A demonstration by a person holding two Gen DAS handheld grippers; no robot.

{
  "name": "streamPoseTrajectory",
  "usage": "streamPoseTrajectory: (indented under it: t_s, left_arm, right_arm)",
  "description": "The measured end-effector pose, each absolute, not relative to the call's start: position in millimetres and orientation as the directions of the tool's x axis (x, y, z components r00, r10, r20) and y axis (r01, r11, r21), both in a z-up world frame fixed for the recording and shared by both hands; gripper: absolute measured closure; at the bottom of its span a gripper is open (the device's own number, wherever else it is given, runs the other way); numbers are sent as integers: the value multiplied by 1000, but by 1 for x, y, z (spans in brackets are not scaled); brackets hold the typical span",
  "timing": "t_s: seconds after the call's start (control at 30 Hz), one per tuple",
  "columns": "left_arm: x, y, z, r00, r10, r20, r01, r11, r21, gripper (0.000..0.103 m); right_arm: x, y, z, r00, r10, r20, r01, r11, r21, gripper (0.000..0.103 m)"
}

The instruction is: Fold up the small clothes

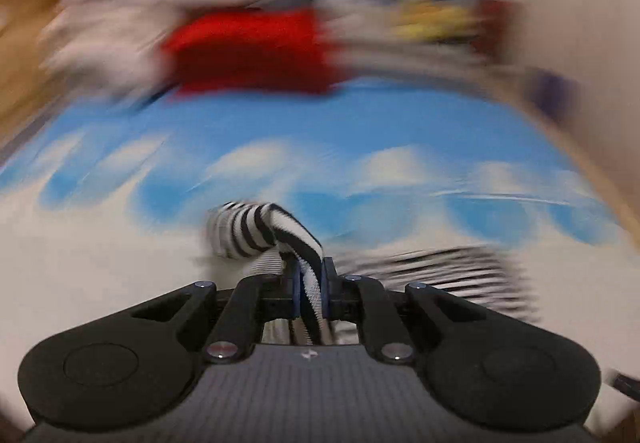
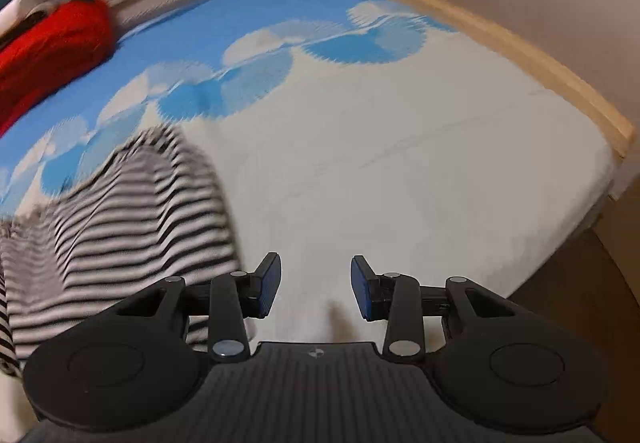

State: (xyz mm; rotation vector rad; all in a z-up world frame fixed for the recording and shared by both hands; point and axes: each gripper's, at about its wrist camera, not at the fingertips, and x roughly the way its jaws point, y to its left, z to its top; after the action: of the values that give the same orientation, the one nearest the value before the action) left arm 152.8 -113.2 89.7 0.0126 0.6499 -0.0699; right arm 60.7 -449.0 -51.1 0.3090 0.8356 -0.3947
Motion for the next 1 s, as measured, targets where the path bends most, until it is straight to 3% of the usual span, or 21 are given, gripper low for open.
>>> streamPoseTrajectory:
  t_s: [0.13,0.2,0.23,0.27,0.37,0.7,0.77,0.87,1.0]
  left_arm:
    - [138,-231,75,638,-402,-657,450,887,-107,94]
    - [137,-271,44,481,-493,-725,563,807,-176,83]
    - [139,-283,31,408,-489,-771,576,793,-198,69]
    - [139,-285,25,388,-474,-790,560,802,-207,68]
    - [138,-255,31,434,-513,-740,528,811,-252,60]
    - [148,-105,67,557,-326,-764,454,890,-49,60]
    - [152,-82,62,542,-328,-774,437,897,-74,48]
    - [157,-63,42,515,-352,-781,396,907,-147,43]
    - [177,-56,15,461,-410,-787,346,900,-266,37]
  right_arm:
    - [46,-480,-45,606,-290,-740,579,799,161,64]
    - [36,-495,-44,607,-311,-731,629,750,204,64]
    - [30,-504,-44,607,-320,-727,654,721,228,64]
    - [26,-511,-45,609,-321,-725,669,699,253,63]
    - [21,-524,-50,625,-271,-732,671,665,327,63]
    - [71,-491,-44,680,-1,-733,491,744,454,61]
    - [88,-480,-41,683,48,-729,410,800,438,56]
    - [113,-466,-48,648,52,-760,313,891,328,42]
    - [125,-462,-75,540,85,-837,293,914,282,40]
